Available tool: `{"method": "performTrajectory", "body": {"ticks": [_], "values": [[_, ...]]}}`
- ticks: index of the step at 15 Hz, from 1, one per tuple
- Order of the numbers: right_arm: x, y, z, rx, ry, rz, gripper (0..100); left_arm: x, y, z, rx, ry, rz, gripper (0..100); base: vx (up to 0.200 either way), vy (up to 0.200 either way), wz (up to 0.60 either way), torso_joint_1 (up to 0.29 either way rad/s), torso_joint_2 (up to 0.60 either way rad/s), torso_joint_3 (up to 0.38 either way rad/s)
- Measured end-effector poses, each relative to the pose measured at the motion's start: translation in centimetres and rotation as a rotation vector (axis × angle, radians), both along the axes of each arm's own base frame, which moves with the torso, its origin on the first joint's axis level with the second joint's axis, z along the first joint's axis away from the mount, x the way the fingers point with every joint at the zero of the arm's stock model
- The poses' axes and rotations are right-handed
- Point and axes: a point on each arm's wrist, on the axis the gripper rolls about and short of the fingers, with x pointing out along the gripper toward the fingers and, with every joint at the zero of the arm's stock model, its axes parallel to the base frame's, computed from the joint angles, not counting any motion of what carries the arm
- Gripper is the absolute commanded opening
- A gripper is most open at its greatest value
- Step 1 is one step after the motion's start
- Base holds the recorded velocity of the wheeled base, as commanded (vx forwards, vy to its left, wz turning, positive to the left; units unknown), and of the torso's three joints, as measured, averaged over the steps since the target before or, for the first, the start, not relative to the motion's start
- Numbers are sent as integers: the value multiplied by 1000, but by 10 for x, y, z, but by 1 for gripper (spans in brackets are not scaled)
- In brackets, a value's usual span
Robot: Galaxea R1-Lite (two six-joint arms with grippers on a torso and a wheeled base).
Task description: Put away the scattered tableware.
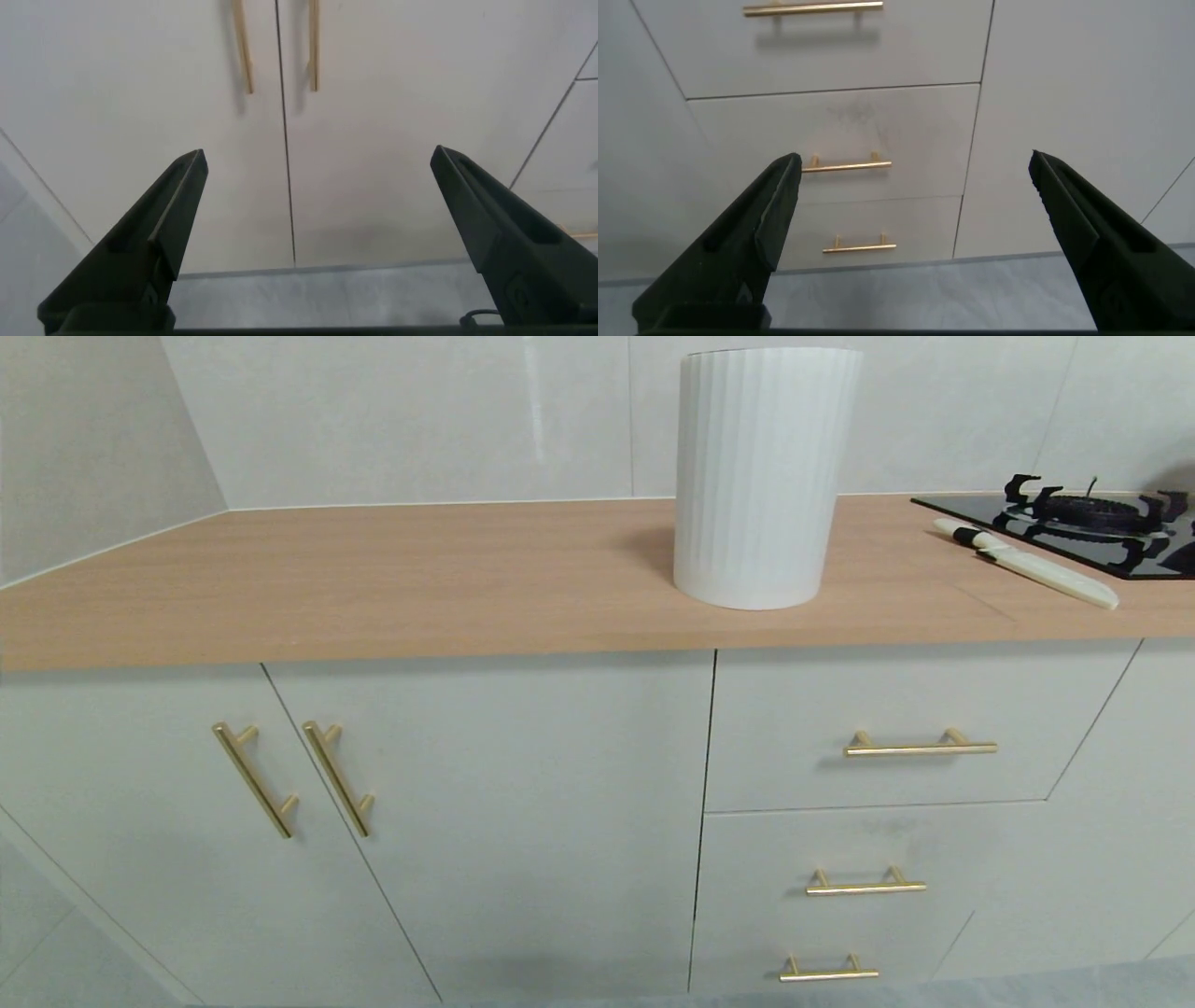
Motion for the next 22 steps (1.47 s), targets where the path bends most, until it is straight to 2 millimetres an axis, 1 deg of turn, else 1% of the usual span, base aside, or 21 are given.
{"method": "performTrajectory", "body": {"ticks": [5,13,20,22], "values": [[0,0,0,0,0,-1,100,0,0,0,0,-1,0,100,0,-200,0,2,2,4],[0,0,0,1,0,0,100,0,0,0,0,-2,0,100,0,0,0,0,0,0],[0,0,0,1,0,1,100,0,0,0,-3,0,1,100,200,0,0,2,0,2],[0,0,0,0,0,0,100,0,0,0,-3,0,1,100,0,0,0,0,0,0]]}}
